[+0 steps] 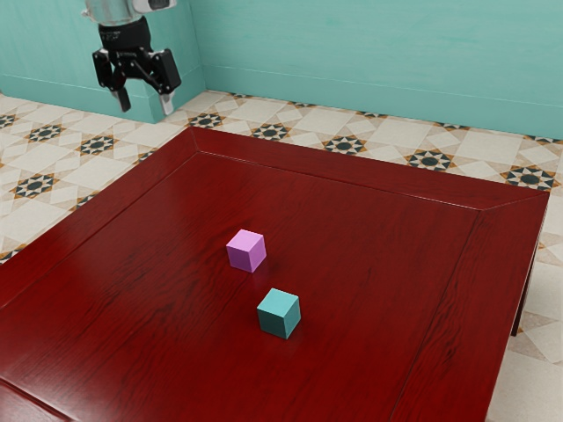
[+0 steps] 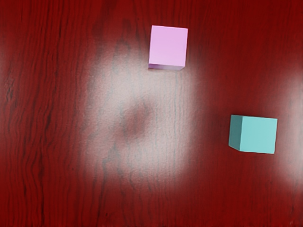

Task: Pick up the blue block with one arm, and put the blue block on the pink block with one arm

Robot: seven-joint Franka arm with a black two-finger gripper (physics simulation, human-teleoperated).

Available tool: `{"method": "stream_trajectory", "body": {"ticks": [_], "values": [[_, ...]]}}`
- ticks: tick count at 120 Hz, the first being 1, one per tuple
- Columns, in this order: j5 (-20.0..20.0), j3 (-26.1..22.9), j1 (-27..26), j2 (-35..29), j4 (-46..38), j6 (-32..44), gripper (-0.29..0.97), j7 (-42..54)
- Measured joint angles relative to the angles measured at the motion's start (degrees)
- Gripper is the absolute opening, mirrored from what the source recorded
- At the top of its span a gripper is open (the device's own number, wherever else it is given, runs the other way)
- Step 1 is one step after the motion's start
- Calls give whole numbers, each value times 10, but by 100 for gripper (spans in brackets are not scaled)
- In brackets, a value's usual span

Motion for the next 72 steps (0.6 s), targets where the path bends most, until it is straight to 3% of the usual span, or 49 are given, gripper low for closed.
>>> {"method": "stream_trajectory", "body": {"ticks": [26, 44, 57, 72], "values": [[7, -16, 8, 1, 4, -9, 68, 0], [5, -45, 12, -31, 105, -31, 68, 1], [28, -73, -36, -5, 112, -12, 68, -2], [30, -83, -56, 15, 107, 7, 68, -19]]}}
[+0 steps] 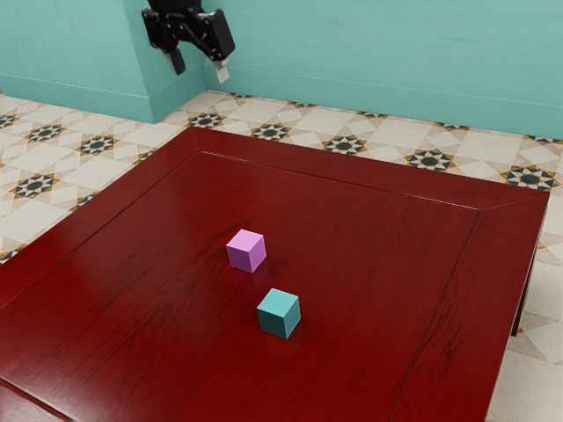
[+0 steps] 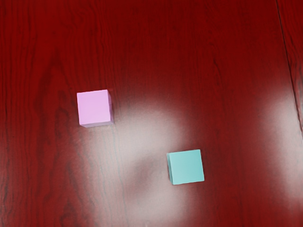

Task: Pick up the blue block with one arm, and put the blue block on the pink block with one arm

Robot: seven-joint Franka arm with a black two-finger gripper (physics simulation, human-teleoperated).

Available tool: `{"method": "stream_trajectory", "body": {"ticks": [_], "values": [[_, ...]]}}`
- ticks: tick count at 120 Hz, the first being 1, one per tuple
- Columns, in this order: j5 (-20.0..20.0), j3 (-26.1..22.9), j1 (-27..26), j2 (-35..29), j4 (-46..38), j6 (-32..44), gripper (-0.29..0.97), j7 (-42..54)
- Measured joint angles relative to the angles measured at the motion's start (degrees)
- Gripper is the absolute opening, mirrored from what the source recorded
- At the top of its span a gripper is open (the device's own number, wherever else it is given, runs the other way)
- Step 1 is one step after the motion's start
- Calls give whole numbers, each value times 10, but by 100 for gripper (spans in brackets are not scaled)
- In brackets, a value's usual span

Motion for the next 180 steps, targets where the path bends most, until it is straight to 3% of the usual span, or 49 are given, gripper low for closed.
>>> {"method": "stream_trajectory", "body": {"ticks": [33, 56, 74, 89, 126, 180], "values": [[-6, 1, -3, 79, -57, 37, 68, -30], [38, -2, -41, 53, -196, 138, 68, -36], [62, -34, -50, 47, -227, 200, 68, -49], [71, -43, -52, 20, -313, 261, 68, -61], [70, -40, -57, 35, -455, 415, 68, -84], [53, -18, -54, 86, -538, 554, 68, -102]]}}
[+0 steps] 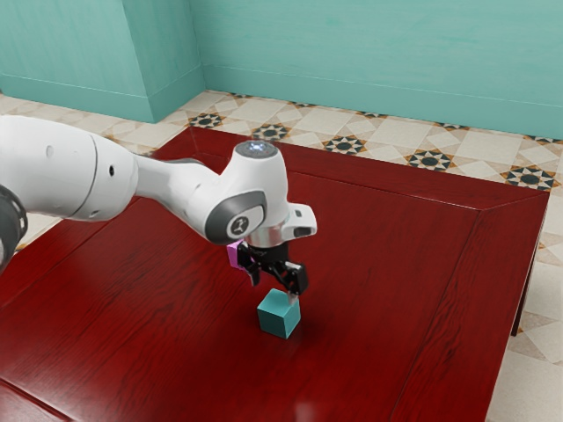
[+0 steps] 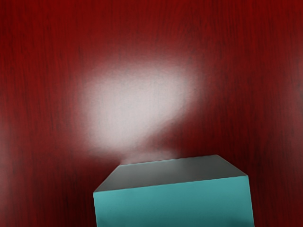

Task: Pick up the blue block with one arm, and put the blue block on the pink block with one arm

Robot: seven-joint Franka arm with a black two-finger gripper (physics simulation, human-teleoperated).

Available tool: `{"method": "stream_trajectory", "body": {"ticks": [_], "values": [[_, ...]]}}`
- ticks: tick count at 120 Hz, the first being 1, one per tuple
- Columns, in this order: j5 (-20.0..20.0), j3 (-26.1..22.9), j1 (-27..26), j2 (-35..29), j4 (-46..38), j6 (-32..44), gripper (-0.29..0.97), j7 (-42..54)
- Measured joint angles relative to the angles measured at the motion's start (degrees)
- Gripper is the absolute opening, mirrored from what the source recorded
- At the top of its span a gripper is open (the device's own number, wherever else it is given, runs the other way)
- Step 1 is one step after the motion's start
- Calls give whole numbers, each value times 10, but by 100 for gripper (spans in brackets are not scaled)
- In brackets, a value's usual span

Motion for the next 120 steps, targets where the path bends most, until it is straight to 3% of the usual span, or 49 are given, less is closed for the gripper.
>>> {"method": "stream_trajectory", "body": {"ticks": [74, 120], "values": [[-10, 0, -3, 28, -25, 61, 68, -10], [-10, 8, -4, 33, -26, 68, 42, -13]]}}
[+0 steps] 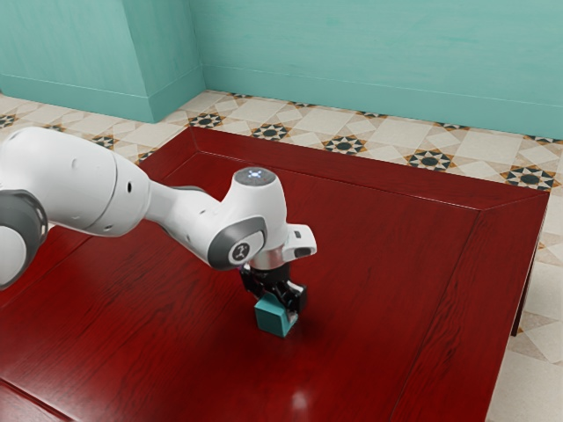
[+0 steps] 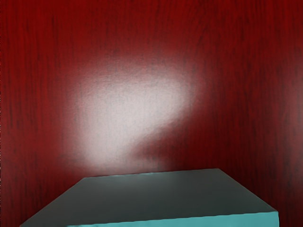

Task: Pick up the blue block with one arm, and put the blue block on the pink block with one arm

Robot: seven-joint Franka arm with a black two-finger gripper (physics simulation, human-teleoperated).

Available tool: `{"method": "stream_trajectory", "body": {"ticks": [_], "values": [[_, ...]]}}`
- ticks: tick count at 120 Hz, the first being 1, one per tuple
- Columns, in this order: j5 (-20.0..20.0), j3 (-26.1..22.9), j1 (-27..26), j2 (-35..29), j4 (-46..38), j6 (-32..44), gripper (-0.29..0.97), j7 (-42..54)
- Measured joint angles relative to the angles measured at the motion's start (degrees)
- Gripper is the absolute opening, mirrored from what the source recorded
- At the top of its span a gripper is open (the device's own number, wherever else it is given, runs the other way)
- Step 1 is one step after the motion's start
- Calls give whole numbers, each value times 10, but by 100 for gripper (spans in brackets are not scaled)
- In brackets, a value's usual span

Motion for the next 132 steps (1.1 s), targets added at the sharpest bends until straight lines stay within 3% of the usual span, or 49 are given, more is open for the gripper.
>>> {"method": "stream_trajectory", "body": {"ticks": [42, 75, 101, 132], "values": [[11, 0, -6, -25, 10, -11, 36, -11], [30, 0, 5, -46, 173, -132, 35, -15], [41, 0, 21, -43, 224, -204, 35, -7], [44, 0, 80, -4, 268, -236, 35, 19]]}}
